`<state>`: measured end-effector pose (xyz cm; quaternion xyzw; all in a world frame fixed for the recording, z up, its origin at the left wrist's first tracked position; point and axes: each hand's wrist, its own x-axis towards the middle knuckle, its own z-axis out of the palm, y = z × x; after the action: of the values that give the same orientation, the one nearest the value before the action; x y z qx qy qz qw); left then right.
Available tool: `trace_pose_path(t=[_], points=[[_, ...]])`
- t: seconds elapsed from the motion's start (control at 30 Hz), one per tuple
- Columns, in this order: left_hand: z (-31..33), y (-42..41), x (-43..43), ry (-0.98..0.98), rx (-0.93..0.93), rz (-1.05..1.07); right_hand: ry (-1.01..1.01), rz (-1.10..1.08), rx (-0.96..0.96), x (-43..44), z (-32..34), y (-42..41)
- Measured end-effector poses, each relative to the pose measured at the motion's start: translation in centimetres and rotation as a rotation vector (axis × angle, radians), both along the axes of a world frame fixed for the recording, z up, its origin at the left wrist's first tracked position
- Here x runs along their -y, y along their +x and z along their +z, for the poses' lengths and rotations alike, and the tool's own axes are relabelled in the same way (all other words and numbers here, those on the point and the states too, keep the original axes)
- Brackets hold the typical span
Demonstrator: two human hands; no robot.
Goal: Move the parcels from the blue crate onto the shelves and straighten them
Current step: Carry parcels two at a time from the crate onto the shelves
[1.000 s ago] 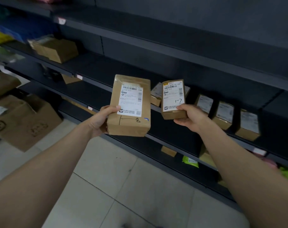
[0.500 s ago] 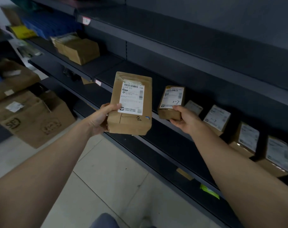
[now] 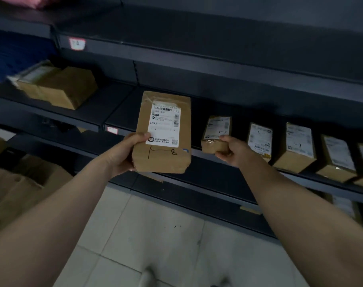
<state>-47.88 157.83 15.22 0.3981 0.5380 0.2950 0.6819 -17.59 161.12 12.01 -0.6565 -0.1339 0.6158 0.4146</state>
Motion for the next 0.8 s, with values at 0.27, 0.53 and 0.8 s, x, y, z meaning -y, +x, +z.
trace_pose_path(t=[0.27, 0.53, 0.8], points=[[-1.1, -2.6, -2.7, -0.018, 0.064, -0.136, -0.044, -0.170, -0.005, -0.3, -1.5, -0.7], [-4.2, -2.4, -2.8, -0.072, 0.105, -0.142, -0.028, -0.128, 0.238, -0.3, -2.5, 0.1], [-9.8, -5.1, -0.4, -0.249, 0.092, -0.244, 0.195, 0.155, 0.923, -0.2, 0.5, -2.8]])
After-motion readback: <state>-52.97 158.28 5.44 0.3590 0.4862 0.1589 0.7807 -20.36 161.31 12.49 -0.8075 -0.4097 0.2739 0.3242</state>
